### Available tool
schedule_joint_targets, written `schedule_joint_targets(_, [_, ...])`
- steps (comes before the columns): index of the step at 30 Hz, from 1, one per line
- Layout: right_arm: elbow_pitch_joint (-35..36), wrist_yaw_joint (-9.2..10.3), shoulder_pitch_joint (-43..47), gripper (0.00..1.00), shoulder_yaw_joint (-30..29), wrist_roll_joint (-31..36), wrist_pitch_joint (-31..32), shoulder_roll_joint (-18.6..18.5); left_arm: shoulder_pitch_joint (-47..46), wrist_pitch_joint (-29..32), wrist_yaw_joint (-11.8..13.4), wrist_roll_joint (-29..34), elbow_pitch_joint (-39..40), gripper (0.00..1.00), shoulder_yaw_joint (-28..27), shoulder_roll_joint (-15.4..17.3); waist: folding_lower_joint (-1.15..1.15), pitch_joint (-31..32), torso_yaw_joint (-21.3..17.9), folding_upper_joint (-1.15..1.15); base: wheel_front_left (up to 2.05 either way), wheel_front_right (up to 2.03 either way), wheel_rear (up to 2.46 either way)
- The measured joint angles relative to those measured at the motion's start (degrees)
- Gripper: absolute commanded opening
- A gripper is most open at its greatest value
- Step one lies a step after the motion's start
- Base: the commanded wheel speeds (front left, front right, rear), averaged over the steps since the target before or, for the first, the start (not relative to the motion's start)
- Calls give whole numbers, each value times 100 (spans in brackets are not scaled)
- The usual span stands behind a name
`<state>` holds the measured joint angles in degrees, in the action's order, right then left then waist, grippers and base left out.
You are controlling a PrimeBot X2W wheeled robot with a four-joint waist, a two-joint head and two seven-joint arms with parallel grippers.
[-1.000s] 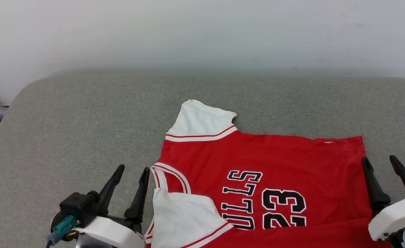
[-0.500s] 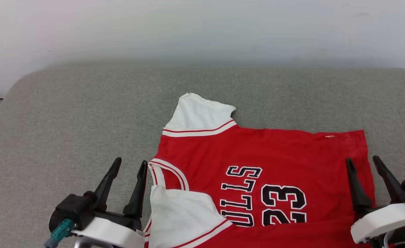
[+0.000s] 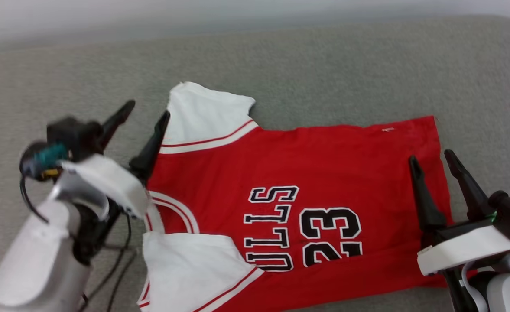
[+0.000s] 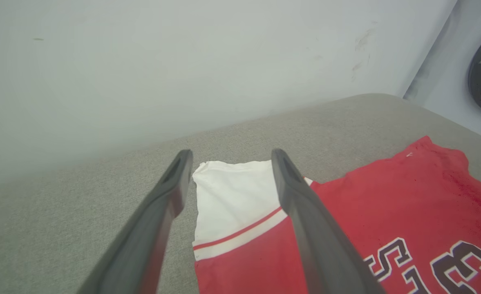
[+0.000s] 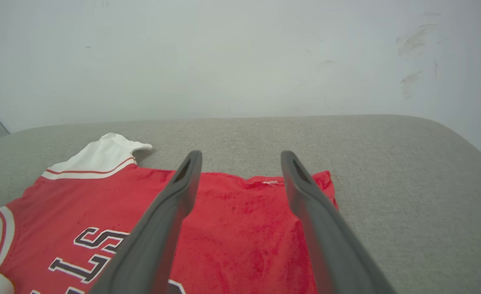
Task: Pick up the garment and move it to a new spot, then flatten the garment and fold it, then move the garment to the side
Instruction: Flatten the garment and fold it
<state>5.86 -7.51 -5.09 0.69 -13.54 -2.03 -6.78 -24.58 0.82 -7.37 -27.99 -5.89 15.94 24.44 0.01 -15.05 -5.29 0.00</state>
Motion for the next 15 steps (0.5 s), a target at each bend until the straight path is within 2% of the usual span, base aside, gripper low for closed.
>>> schedule_joint_targets(6, [100,0,-214,100,226,10,-107,149,-1287,1482,-13,-743,-160,100,641,842,1,-487,-390,0,0,0,0])
schedule_joint_targets(12, [11,0,-405,100,475,-13,-292,263,-2133,2974,-13,-1473,-692,100,1090,1369,0,-884,-772,0,0,0,0])
schedule_joint_targets(15, [-80,0,-454,100,548,-47,-364,307,-2503,3364,-13,-1555,-972,100,1177,1540,0,-1066,-932,0,0,0,0])
